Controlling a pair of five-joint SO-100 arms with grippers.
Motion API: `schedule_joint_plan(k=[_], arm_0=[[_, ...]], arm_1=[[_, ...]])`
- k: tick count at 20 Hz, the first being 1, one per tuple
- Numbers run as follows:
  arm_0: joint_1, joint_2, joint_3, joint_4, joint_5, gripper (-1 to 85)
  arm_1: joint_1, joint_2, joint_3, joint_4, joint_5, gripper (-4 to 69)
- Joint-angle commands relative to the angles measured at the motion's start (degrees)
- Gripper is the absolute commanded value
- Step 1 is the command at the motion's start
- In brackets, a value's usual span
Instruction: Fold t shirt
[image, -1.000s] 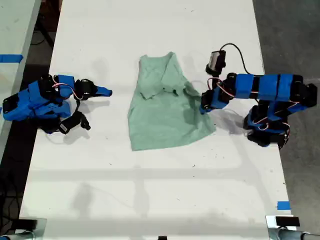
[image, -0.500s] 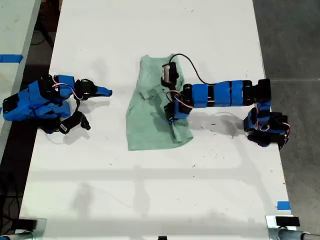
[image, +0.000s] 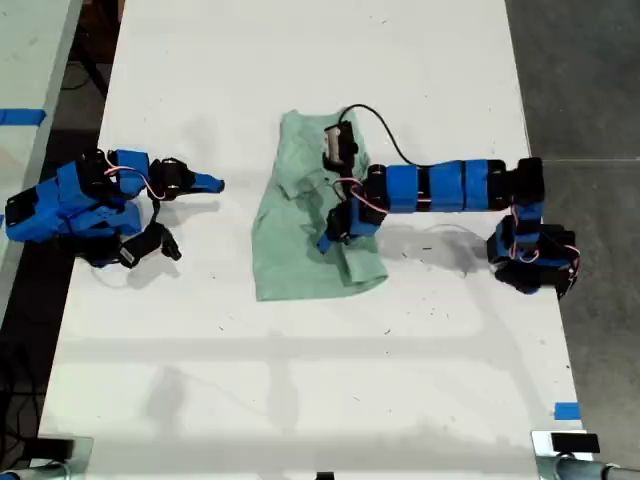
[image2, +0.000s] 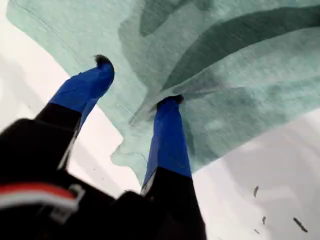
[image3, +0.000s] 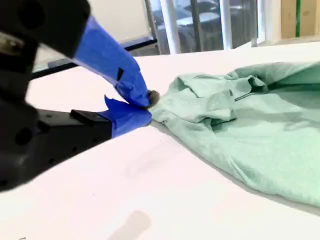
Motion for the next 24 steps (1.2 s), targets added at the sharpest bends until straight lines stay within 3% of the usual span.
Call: schedule_joint_plan(k=[1,9,12,13,14,19,22,23,24], arm_0=[[-0.53,0.44,-0.09,0.00,-0.88,0.0],[-0.53,0.44,-0.09,0.00,-0.88,0.0],[-0.53,0.44,-0.09,0.00,-0.88,0.0],[-0.53,0.44,-0.09,0.00,-0.88,0.0],[-0.53,0.44,-0.09,0.00,-0.88,0.0],[-0.53,0.44,-0.09,0.00,-0.97,0.0],[-0.44,0.44,-0.09,0.09,-1.23,0.0],[-0.44,0.44,0.00,0.09,-1.23,0.0],[-0.44,0.44,0.00,0.09,-1.23,0.0]], arm_1=[[1.32,12.04,0.00,2.55,-0.70,20.0],[5.80,33.84,11.69,4.92,-1.93,16.4],[10.02,39.99,19.25,8.44,-0.97,13.1],[11.87,45.70,26.54,7.82,-0.35,3.2],[13.71,52.82,35.24,6.06,0.09,1.4],[19.78,87.80,75.23,-3.78,0.09,1.5],[18.37,104.68,99.67,-16.00,2.11,1.5],[18.63,114.08,107.67,-16.00,4.31,1.5],[19.25,126.04,111.53,-9.93,5.19,1.5]])
